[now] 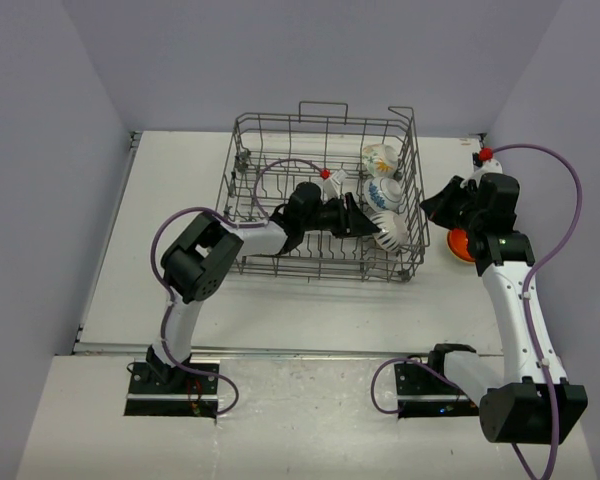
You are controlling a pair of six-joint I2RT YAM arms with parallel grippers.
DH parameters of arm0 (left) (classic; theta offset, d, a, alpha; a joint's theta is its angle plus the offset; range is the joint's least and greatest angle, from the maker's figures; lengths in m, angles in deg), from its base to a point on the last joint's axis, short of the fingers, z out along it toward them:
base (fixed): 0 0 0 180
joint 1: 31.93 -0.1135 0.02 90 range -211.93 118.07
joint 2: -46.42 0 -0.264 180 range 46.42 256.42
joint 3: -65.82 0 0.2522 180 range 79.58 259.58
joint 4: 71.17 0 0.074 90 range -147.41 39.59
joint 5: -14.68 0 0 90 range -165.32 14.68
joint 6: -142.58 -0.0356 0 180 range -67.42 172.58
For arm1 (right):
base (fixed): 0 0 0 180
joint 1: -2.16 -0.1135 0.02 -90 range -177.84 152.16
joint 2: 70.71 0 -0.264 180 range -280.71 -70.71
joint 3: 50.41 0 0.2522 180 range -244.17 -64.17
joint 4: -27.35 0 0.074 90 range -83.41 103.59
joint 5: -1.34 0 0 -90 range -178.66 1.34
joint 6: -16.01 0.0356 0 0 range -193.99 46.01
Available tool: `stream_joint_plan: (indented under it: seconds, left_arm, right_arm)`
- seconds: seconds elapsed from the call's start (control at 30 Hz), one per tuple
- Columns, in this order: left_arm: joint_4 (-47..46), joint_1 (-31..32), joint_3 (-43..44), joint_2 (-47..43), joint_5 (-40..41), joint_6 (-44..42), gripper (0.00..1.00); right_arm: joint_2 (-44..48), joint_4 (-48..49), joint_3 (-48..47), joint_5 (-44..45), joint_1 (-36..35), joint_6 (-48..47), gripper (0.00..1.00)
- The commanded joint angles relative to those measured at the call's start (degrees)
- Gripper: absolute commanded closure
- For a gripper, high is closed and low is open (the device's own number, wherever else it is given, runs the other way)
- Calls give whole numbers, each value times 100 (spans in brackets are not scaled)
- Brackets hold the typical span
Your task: Unload the bowls from the dish rack
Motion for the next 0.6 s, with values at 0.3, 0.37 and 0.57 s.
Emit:
stream_joint_plan:
  seconds: [0.3,0.37,0.57]
  left_arm:
    - [-1378,-23,-203,-69,-28,735,54]
    - [-1535,-5,-212,10,7,884,54]
    - [-1117,135,86,160,77,816,53]
  right_arm:
    - [-197,-404,98,-101,-94,-188,100]
    - [-197,-386,133,-110,-94,-188,100]
    - [-171,-395,151,-57,-103,-197,100]
